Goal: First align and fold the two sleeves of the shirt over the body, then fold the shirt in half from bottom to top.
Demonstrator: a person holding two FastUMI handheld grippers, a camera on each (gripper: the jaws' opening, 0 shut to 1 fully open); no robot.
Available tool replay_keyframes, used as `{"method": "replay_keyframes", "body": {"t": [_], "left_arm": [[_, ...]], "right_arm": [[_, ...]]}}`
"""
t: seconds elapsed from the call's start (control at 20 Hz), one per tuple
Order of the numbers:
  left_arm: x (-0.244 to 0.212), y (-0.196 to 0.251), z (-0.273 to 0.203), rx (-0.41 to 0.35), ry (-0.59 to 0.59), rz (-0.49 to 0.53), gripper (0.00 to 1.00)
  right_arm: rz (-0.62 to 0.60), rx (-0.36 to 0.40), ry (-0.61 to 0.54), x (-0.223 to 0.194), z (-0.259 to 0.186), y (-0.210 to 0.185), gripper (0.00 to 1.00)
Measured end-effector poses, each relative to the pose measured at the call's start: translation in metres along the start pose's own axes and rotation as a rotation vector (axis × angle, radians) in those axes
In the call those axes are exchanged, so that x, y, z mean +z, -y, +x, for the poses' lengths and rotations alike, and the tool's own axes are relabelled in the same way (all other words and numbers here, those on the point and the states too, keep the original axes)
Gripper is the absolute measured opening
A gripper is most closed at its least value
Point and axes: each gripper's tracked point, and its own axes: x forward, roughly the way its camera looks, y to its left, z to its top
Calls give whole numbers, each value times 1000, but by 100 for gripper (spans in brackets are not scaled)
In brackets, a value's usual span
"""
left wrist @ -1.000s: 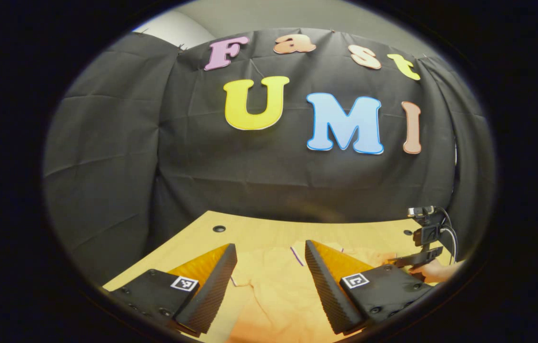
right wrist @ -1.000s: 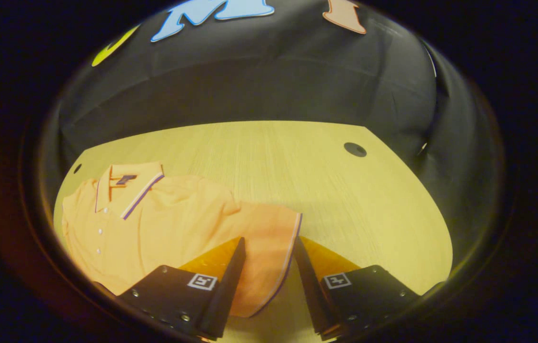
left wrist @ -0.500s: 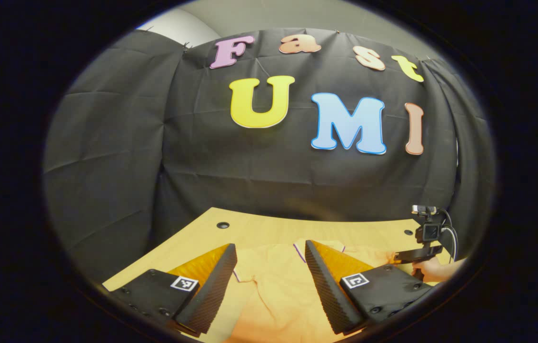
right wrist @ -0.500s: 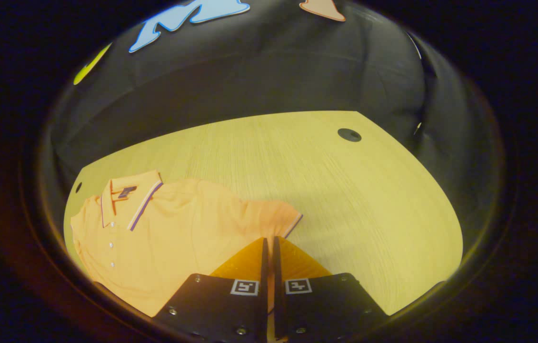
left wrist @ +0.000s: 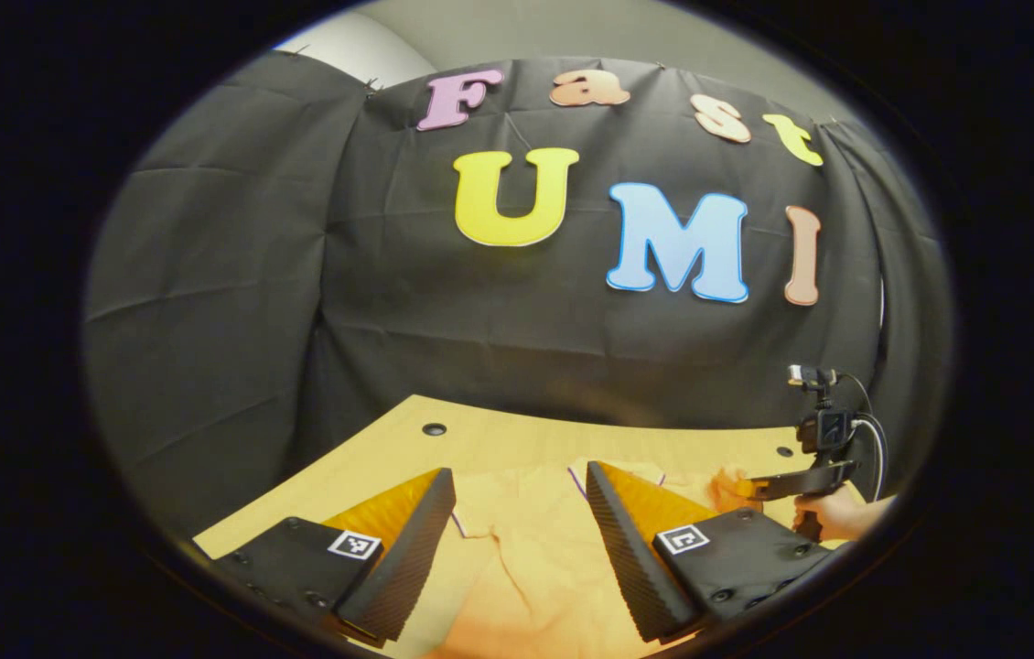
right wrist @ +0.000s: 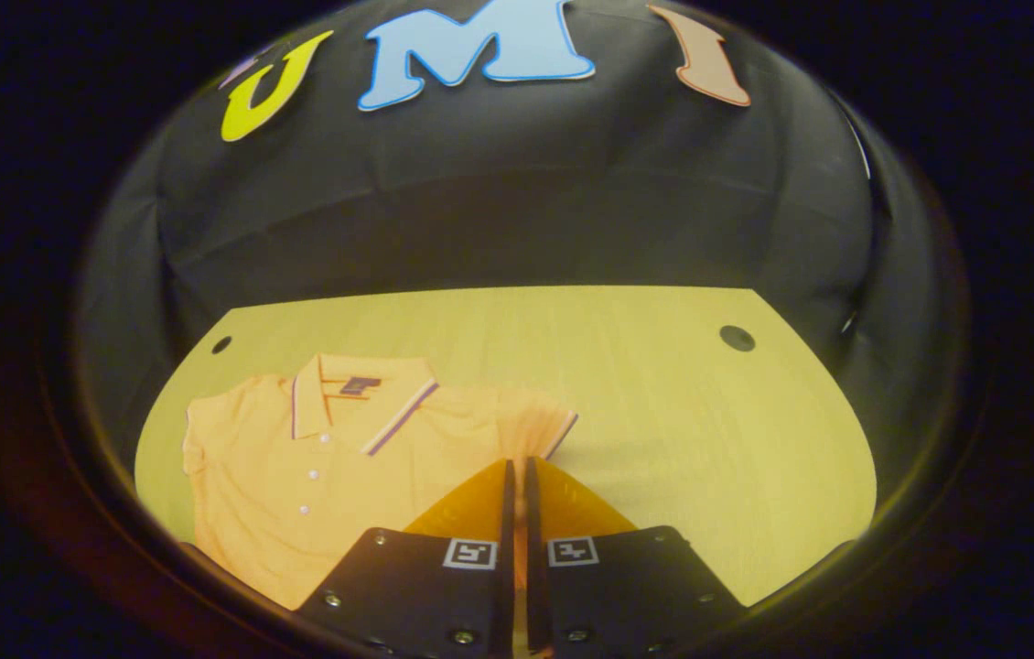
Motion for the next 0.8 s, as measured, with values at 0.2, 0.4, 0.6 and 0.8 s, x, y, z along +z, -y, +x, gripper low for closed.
{"method": "replay_keyframes", "body": {"t": [0.2,0.4,0.6,0.8], "left_arm": [[-4,-17,-6,35,-1,-4,95],[-12,-31,-6,55,-9,-8,95],[-16,-37,6,37,-14,-13,94],[-22,-36,24,-10,-27,-9,94]], "right_arm": [[-75,56,-25,-11,4,-36,6],[-114,68,-63,-23,9,-51,6],[-121,62,-104,-36,14,-54,8],[-101,58,-92,-33,5,-59,30]]}}
